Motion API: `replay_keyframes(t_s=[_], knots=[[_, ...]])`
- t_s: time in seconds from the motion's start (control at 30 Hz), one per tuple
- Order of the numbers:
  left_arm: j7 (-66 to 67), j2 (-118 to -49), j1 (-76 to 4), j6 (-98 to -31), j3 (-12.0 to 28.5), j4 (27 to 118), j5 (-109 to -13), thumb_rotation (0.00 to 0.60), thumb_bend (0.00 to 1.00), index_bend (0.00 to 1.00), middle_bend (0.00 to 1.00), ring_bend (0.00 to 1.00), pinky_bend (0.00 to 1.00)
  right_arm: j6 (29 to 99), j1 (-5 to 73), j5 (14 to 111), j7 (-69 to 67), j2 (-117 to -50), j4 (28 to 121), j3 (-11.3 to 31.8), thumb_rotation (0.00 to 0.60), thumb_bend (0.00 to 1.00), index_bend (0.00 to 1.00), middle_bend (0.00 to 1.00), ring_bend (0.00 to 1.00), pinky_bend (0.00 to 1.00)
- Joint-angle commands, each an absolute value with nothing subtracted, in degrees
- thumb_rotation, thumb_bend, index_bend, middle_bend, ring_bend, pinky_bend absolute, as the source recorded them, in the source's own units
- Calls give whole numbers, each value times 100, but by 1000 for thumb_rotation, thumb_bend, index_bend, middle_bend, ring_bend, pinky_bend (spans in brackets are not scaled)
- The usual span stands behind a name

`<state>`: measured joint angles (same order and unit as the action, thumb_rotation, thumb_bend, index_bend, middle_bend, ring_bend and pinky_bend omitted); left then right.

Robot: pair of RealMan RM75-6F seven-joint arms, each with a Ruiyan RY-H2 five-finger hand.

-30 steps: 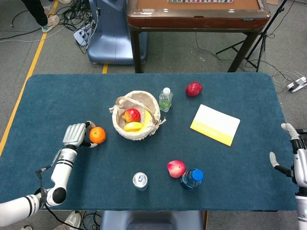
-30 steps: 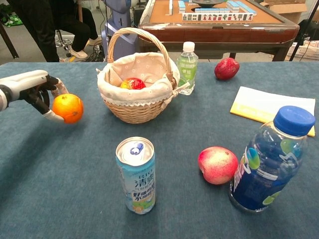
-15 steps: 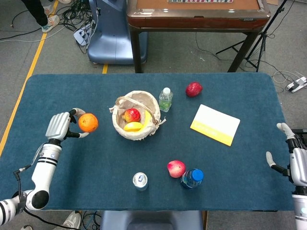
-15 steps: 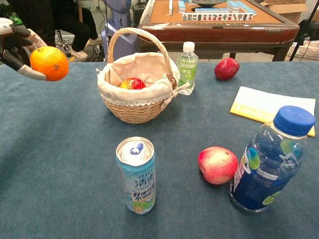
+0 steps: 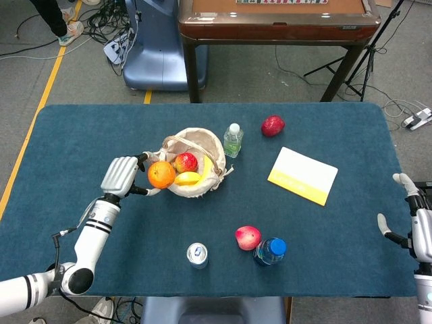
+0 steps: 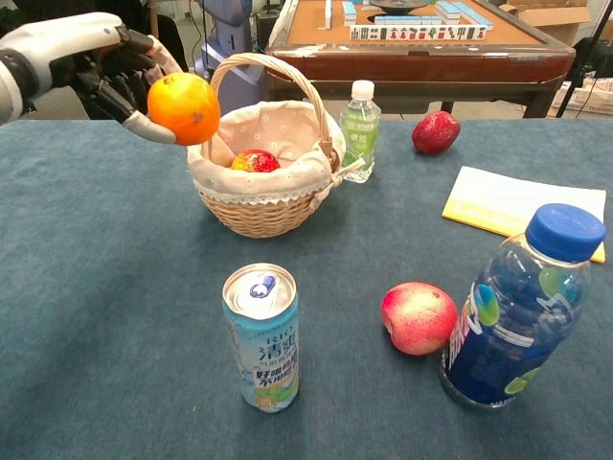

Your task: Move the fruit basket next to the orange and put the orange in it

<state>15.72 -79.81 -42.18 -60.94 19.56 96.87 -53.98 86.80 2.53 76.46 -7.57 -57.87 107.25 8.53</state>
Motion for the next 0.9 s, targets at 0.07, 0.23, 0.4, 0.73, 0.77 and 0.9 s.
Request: replay_keyframes(t_s=[0.07, 0.23, 0.4, 0.73, 0.77, 0.9], knots=[[1978, -8270, -4496, -6137, 1986, 9439, -5086, 600, 74, 425, 538, 458, 405, 8683, 236, 7652, -785, -5779, 10711, 856, 600, 376, 20, 150, 124, 290], [2365, -8475, -4670, -6316, 2007, 9198, -4861, 600, 74, 307, 418, 372, 405, 8683, 218, 7667, -827, -5773, 10703, 863, 600, 376, 20, 150, 124, 290], [2499, -8468, -4665, -6505, 2007, 9210, -4776, 600, 74, 111, 195, 189, 397, 8666, 211, 7657, -847, -5766, 10694, 875, 600, 375, 20, 150, 124, 290], [2297, -7864, -4257, -6662, 1847, 9699, -4822, 600, 74, 59, 151, 152, 371, 8577, 237, 7630, -819, -5741, 10690, 895, 600, 376, 25, 150, 124, 290], [2270, -7740, -4166, -6669, 1774, 9785, -4852, 600, 74, 64, 151, 152, 370, 8563, 236, 7616, -802, -5732, 10691, 891, 600, 376, 29, 150, 124, 290], [2076, -7381, -3799, -6753, 1450, 9897, -5133, 600, 74, 67, 151, 154, 360, 8505, 240, 7654, -762, -5724, 10648, 845, 600, 376, 39, 150, 124, 290]])
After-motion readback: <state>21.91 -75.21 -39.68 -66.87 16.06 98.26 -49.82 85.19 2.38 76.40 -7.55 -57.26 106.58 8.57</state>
